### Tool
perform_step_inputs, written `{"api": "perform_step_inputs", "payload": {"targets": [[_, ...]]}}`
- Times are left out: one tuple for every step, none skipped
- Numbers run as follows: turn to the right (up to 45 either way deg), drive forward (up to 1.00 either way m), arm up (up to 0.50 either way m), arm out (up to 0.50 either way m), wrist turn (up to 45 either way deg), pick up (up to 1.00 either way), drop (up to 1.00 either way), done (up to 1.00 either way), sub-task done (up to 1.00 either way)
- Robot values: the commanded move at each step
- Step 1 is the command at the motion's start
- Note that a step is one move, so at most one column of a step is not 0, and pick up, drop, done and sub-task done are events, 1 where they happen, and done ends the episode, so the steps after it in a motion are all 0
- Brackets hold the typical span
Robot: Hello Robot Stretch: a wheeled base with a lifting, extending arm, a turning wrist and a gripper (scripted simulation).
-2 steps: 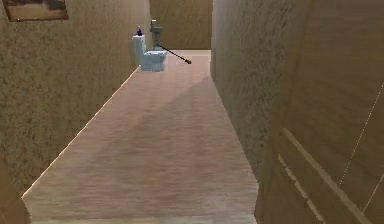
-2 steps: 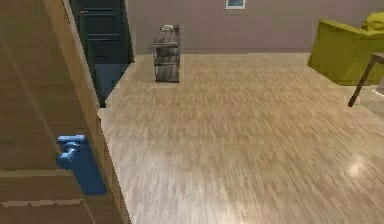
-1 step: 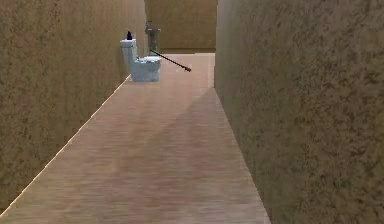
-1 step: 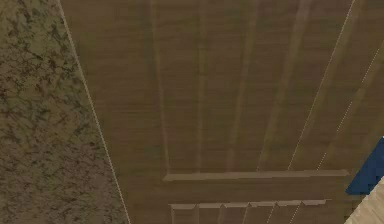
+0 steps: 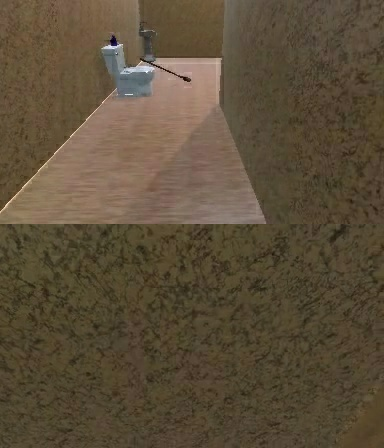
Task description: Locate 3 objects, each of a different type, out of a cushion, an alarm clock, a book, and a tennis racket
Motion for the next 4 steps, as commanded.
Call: {"api": "perform_step_inputs", "payload": {"targets": [[0.0,1.00,0.00,0.00,0.0,0.00,0.00,0.00,0.00],[0.0,1.00,0.00,0.00,0.0,0.00,0.00,0.00,0.00],[0.0,1.00,0.00,0.00,0.0,0.00,0.00,0.00,0.00],[6.0,0.00,0.00,0.00,0.0,0.00,0.00,0.00,0.00]]}}
